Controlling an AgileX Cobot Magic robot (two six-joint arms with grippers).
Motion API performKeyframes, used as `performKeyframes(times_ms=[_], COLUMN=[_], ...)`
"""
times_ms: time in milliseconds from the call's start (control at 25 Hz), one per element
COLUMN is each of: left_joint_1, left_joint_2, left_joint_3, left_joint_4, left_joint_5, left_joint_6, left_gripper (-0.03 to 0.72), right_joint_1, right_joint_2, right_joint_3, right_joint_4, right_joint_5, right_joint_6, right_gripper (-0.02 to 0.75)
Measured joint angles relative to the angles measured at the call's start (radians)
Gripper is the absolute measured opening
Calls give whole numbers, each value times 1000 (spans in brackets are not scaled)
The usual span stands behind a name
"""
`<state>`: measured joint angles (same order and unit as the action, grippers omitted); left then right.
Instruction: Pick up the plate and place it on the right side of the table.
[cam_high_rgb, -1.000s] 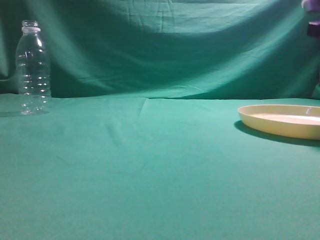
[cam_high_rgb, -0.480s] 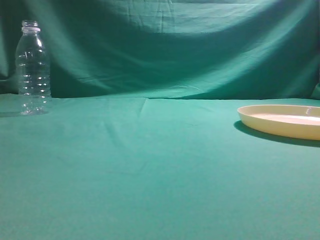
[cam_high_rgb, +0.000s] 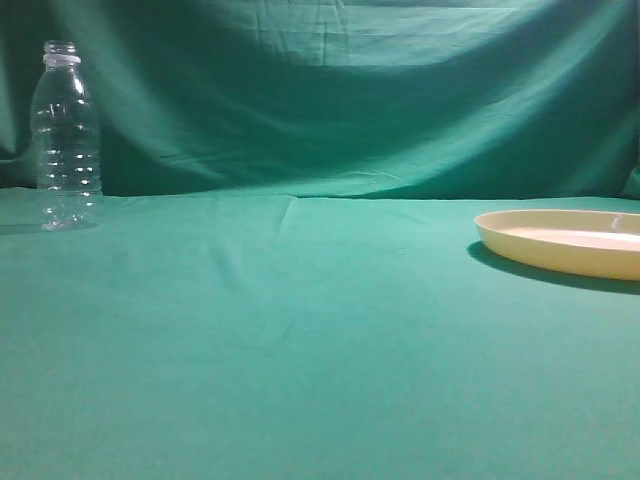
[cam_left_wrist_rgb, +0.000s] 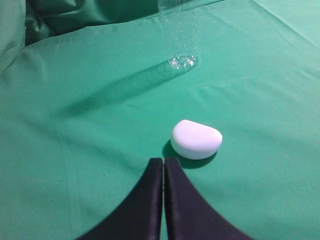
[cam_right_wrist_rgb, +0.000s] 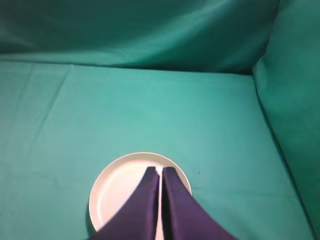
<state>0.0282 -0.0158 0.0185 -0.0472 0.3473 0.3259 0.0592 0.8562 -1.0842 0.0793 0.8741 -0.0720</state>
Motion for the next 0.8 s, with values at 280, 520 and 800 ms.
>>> performKeyframes(times_ms=[280,520,800], left_joint_1=[0,0,0], left_joint_2=[0,0,0], left_joint_3=[0,0,0], left_joint_4=[0,0,0], left_joint_5=[0,0,0], left_joint_6=[0,0,0], left_gripper=[0,0,0], right_joint_1=[0,0,0], right_joint_2=[-340,-574,-769], right_joint_3=[220,343,378], right_joint_4=[7,7,28], right_joint_5=[-72,-107,-93], right_joint_6=[0,0,-13], right_gripper=[0,0,0])
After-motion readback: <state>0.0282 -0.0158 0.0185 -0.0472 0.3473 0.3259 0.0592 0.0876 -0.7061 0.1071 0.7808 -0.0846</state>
